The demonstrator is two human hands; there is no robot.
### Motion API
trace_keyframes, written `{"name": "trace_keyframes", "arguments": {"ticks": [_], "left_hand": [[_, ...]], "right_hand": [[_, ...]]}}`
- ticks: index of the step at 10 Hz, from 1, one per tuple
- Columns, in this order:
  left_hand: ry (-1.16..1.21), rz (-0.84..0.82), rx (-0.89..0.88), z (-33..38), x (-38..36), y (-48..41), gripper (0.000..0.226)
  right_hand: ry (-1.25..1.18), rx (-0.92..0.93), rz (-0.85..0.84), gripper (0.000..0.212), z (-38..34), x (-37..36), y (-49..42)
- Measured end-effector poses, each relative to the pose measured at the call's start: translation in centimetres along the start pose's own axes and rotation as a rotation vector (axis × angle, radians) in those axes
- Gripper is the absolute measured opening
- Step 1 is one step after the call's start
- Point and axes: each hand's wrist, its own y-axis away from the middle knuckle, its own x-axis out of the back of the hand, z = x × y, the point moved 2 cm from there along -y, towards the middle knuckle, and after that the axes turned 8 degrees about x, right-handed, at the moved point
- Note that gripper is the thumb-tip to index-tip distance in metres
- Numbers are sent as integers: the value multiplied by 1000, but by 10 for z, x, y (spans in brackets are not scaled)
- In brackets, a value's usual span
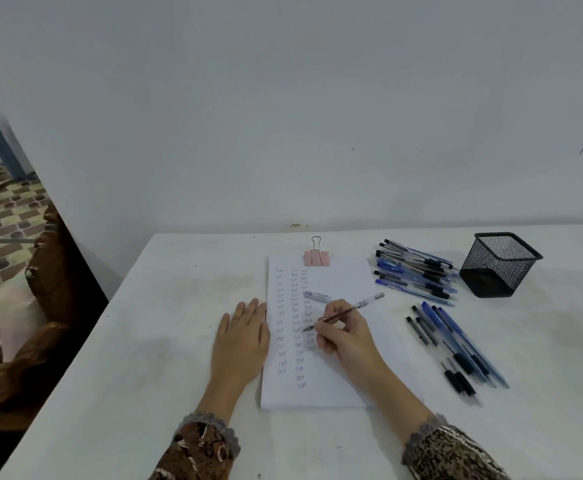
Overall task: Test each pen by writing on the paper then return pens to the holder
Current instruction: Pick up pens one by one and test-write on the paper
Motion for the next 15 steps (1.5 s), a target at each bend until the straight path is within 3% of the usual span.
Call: {"name": "trace_keyframes", "arguments": {"ticks": [1,4,15], "left_hand": [[6,1,-4,0,0,0,48],[24,-2,-8,0,0,0,48],[10,-8,-6,-1,-1,0,48]], "right_hand": [[34,23,41,52,5,-1,1],[295,132,81,49,2,-11,10],[334,138,100,50,4,-7,8]]}}
